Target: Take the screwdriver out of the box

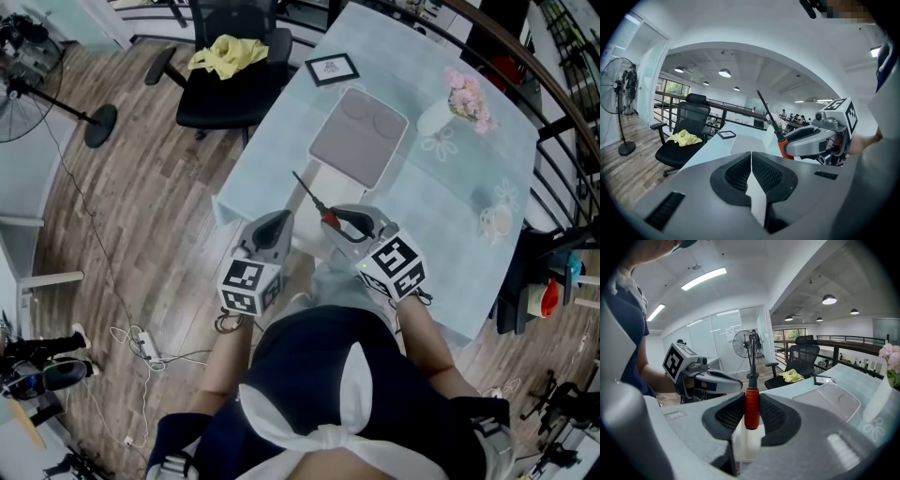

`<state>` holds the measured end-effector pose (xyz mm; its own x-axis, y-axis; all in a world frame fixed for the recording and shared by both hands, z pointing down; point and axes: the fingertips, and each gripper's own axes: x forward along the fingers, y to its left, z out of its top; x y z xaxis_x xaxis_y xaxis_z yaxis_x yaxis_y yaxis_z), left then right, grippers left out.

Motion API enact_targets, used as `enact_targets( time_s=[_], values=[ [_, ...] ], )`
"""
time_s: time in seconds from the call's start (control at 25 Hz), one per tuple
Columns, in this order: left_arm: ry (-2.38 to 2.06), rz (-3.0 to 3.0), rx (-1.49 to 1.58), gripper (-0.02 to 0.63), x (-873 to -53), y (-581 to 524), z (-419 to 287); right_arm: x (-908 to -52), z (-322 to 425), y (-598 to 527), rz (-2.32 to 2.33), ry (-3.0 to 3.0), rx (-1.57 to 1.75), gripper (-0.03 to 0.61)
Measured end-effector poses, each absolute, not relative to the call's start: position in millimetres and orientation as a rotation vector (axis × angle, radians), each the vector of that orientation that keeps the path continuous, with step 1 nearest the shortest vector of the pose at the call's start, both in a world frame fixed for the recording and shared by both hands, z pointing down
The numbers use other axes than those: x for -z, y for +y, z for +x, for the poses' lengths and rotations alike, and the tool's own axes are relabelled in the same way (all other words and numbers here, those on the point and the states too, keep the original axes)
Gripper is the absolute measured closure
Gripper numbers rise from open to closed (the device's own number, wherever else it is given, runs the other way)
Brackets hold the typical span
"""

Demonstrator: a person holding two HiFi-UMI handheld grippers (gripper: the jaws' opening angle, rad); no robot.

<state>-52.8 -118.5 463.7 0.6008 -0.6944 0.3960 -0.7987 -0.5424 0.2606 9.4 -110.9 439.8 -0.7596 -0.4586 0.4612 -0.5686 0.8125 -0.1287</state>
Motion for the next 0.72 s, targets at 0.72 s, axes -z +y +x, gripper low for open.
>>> enact_targets(
  time_s=[0.72],
  values=[
    [-1.174,2.432,-0.349,0.592,-458.6,-117.0,-54.9,-434.7,4.4,-106.8,0.778,-2.581,-0.321,0.483]
  ],
)
